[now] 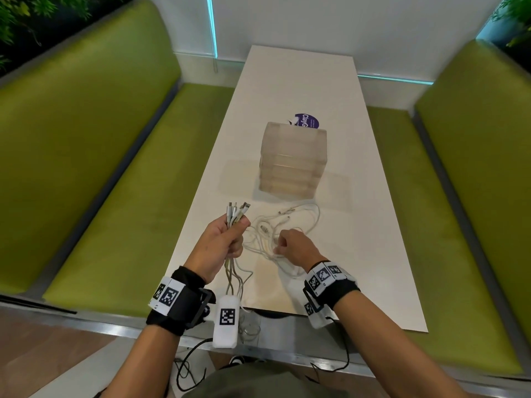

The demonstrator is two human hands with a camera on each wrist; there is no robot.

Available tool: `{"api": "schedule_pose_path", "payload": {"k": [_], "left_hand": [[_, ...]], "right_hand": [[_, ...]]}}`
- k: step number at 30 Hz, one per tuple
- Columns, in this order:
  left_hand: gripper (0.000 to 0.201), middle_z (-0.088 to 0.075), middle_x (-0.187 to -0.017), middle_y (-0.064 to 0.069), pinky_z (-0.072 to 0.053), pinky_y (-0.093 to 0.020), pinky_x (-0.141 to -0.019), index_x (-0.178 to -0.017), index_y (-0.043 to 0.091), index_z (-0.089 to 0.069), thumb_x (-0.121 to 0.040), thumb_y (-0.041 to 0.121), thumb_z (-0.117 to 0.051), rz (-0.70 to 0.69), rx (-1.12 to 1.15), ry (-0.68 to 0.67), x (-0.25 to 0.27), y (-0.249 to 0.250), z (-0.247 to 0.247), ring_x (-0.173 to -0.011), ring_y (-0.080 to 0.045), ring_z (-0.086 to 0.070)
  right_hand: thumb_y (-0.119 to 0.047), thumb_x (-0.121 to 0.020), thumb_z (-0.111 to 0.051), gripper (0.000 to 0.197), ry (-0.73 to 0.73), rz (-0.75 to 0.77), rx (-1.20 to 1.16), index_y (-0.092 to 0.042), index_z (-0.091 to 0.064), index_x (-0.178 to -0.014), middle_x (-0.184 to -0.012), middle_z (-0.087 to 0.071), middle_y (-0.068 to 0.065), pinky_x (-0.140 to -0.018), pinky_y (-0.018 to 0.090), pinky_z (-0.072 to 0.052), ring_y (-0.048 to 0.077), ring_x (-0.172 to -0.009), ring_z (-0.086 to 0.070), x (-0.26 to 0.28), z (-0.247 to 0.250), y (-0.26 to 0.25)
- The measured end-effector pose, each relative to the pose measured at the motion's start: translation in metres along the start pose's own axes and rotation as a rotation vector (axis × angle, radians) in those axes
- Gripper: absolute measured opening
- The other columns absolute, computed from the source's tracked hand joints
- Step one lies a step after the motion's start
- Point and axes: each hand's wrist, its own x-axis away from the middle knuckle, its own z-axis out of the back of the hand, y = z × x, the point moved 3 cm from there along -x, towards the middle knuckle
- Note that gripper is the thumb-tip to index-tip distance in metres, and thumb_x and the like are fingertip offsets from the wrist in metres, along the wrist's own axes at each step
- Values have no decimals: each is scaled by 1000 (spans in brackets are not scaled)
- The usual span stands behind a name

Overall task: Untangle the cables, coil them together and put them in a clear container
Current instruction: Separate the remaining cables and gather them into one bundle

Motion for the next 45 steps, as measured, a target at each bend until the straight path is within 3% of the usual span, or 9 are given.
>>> {"api": "schedule_pose_path", "payload": {"k": [4, 7, 14, 20, 28, 31, 33, 40, 45], "left_hand": [[12, -24, -53, 7, -18, -22, -43, -85, 9, -46, -94, 15, -51, -4, 0, 7, 0, -1, 4, -42, -7, -20], [12, -24, -54, 7, -17, -22, -43, -85, 8, -46, -95, 13, -50, 0, 1, 21, 1, -1, 6, -42, -7, -20], [14, -28, -51, 10, -25, -19, -41, -85, 9, -49, -97, 17, -52, 77, -81, 74, -4, -13, -4, -43, -8, -22], [15, -28, -52, 8, -25, -20, -42, -83, 11, -47, -96, 17, -53, 96, -91, 71, -6, -16, -9, -45, -9, -22], [15, -27, -52, 9, -23, -20, -43, -87, 9, -46, -96, 18, -54, 87, -92, 80, -1, -15, -7, -46, -10, -21], [14, -28, -51, 9, -24, -20, -42, -90, 9, -46, -96, 18, -54, 80, -98, 82, 1, -16, -6, -45, -10, -22], [14, -28, -52, 9, -25, -20, -42, -91, 9, -46, -96, 19, -54, 74, -98, 82, 2, -16, -6, -45, -9, -22], [14, -26, -53, 8, -24, -19, -42, -92, 9, -45, -95, 19, -54, 60, -92, 74, 5, -14, -6, -46, -9, -21], [22, -26, -54, 5, -23, -22, -47, -84, 9, -52, -99, 23, -46, 41, -13, 98, 4, -14, -8, -49, -11, -21]], "right_hand": [[-15, -89, -49, 4, 58, 29, -34, -13, -46, -88, -87, -57, 9, -59, 31, -33, 25, -76, -49, 7, 10, 1], [-14, -91, -46, 19, 167, 76, 7, -5, -52, -106, -93, -65, 14, -62, 31, -35, 31, -80, -57, 15, 23, 0], [-11, -92, -53, 19, 359, 159, -256, -8, -66, -106, -98, -58, 8, -77, 29, -45, 22, -84, -57, 22, 56, 10], [-13, -85, -63, 16, 435, 99, -375, -20, -66, -98, -84, -65, -1, -74, 31, -51, 17, -74, -61, 31, 65, 18], [-4, -81, -63, 31, 252, 69, -449, -22, -56, -107, -77, -52, -1, -64, 28, -41, 18, -67, -50, 32, 57, 27], [-22, -83, -70, 40, 217, 34, -588, -20, -51, -117, -82, -55, 2, -66, 27, -47, 17, -67, -57, 35, 57, 24], [-33, -91, -60, 44, 223, -53, -663, -12, -45, -126, -91, -62, 10, -65, 27, -49, 18, -70, -60, 34, 55, 25], [-8, -90, -56, 13, 57, -213, -572, -3, -59, -78, -85, -69, 15, -40, 14, -33, 10, -52, -48, 36, 45, 36], [-12, -83, -69, 6, 359, -20, -672, -5, -67, -84, -78, -65, 1, -50, 13, -42, 9, -50, -52, 49, 59, 22]]}}
